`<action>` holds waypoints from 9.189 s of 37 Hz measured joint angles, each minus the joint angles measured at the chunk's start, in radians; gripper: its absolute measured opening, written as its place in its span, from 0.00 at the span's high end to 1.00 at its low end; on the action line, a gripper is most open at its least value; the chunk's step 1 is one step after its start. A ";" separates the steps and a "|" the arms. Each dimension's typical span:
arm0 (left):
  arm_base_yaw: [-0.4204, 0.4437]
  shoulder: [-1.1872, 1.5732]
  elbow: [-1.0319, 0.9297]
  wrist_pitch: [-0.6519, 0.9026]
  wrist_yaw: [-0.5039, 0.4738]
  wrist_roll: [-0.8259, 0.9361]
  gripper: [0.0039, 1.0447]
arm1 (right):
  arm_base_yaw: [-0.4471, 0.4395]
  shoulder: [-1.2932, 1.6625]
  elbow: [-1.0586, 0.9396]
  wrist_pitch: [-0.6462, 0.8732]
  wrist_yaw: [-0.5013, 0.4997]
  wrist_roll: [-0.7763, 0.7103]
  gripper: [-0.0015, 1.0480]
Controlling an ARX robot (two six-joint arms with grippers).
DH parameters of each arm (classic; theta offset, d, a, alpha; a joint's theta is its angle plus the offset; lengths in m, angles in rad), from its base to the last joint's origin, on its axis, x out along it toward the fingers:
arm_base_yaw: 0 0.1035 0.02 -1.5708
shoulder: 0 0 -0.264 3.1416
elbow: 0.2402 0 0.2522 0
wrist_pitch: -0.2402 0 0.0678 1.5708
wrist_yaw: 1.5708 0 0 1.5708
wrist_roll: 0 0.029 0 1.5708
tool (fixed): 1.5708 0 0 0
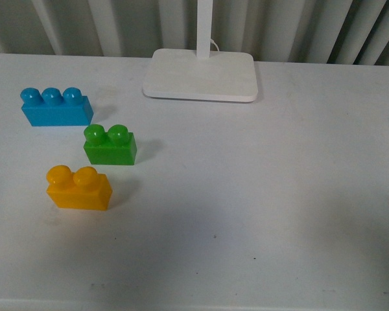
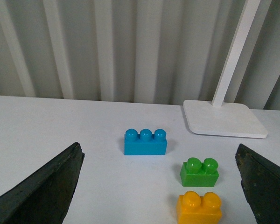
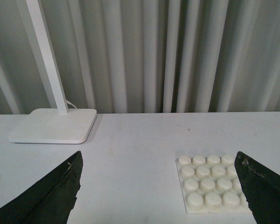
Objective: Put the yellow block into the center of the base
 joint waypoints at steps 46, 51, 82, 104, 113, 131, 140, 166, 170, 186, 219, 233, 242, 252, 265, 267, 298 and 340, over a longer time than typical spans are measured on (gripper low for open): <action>0.000 0.000 0.000 0.000 0.000 0.000 0.06 | -0.115 0.421 0.123 0.000 0.019 0.115 0.09; 0.000 0.000 0.000 0.000 0.000 0.000 0.06 | -0.255 0.708 0.160 0.242 -0.073 0.075 0.09; 0.000 0.000 0.000 0.000 0.000 0.000 0.06 | -0.362 1.835 0.688 0.401 -0.124 -0.038 0.09; 0.000 0.000 0.000 0.000 0.000 0.000 0.06 | -0.304 1.948 0.769 0.381 -0.042 -0.046 0.09; 0.000 0.000 0.000 0.000 0.000 0.000 0.06 | -0.260 1.960 0.776 0.378 -0.023 -0.049 0.09; 0.000 0.000 0.000 0.000 0.000 0.000 0.06 | -0.074 1.983 0.752 0.417 0.071 0.039 0.09; 0.000 0.000 0.000 0.000 0.000 0.000 0.06 | 0.120 2.008 0.769 0.415 0.110 0.187 0.09; 0.000 0.000 0.000 0.000 0.000 0.000 0.06 | 0.591 2.105 0.969 0.260 0.227 0.499 0.09; 0.000 0.000 0.000 0.000 0.000 0.000 0.06 | 0.620 2.118 1.000 0.233 0.243 0.529 0.09; 0.000 0.000 0.000 0.000 0.000 0.000 0.06 | 0.684 2.152 1.073 0.189 0.249 0.563 0.09; 0.000 0.000 0.000 0.000 0.000 0.000 0.06 | 0.708 2.109 1.049 0.217 0.199 0.636 0.09; 0.000 0.000 0.000 0.000 0.000 0.000 0.06 | 0.708 2.111 1.063 0.181 0.207 0.624 0.09; 0.000 0.000 0.000 0.000 0.000 0.000 0.06 | 0.710 2.112 1.065 0.188 0.217 0.618 0.09; 0.000 0.000 0.000 0.000 0.000 0.000 0.06 | 0.710 2.102 1.065 0.186 0.225 0.645 0.09; 0.000 0.000 0.000 0.000 0.000 0.000 0.06 | 0.708 2.078 1.065 0.151 0.233 0.694 0.09; 0.000 0.000 0.000 0.000 0.000 0.000 0.06 | 0.708 2.074 1.065 0.151 0.233 0.699 0.09; 0.000 0.000 0.000 0.000 0.000 0.000 0.06 | 0.528 1.851 0.829 0.288 0.201 0.619 0.09; 0.000 -0.001 0.000 -0.002 0.000 0.000 0.06 | 0.005 1.134 0.091 1.004 0.011 0.025 0.69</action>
